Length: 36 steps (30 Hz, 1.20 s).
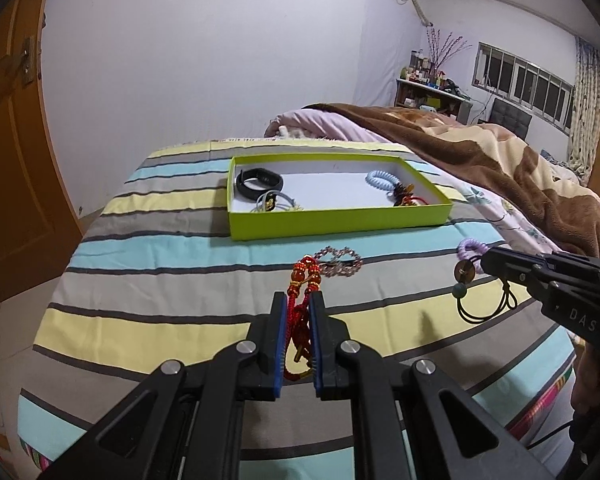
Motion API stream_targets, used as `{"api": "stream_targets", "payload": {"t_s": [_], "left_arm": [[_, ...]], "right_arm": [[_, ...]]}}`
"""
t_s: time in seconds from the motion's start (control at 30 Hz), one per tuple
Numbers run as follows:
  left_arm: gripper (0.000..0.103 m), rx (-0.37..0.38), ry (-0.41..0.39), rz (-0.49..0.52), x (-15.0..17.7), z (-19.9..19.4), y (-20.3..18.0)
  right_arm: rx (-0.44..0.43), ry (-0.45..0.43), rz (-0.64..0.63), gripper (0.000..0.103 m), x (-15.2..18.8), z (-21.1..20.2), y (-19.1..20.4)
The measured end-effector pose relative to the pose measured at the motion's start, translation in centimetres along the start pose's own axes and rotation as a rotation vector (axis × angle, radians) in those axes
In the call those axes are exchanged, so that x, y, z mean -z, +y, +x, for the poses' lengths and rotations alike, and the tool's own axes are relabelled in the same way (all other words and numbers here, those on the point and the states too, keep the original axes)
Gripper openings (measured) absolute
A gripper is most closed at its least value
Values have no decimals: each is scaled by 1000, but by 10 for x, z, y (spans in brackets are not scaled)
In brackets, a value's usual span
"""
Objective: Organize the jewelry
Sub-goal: 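Grasp the red beaded tassel with the left tool while the right tool grasps the black cord hair tie, then carry the red tassel and black cord hair tie into the lime-green box with both tools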
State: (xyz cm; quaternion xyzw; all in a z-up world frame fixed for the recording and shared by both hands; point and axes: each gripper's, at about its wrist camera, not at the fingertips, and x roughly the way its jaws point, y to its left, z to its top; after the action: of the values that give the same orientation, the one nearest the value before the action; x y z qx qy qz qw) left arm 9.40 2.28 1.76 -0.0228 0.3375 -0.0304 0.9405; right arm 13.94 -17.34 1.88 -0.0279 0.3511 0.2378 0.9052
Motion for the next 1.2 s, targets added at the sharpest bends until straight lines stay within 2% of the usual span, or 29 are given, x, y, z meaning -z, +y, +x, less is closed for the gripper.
{"api": "stream_targets", "payload": {"t_s": [0.3,0.6,0.9,1.2], "left_arm": [[11,8,-31,32,-18,0,-10],[11,16,-56,31,-52,20,-8],[11,27,-59,40,-87,55,-7],[11,15,-27,41,-115,108,-5]], "right_arm": [[-1,-39,-4,3,-22,-2,-11],[-4,-69,-21,3,-58,17,-23],[-15,-63,-28,3,-92,58,-42],[-35,0,-29,3,-116,117,-63]]}}
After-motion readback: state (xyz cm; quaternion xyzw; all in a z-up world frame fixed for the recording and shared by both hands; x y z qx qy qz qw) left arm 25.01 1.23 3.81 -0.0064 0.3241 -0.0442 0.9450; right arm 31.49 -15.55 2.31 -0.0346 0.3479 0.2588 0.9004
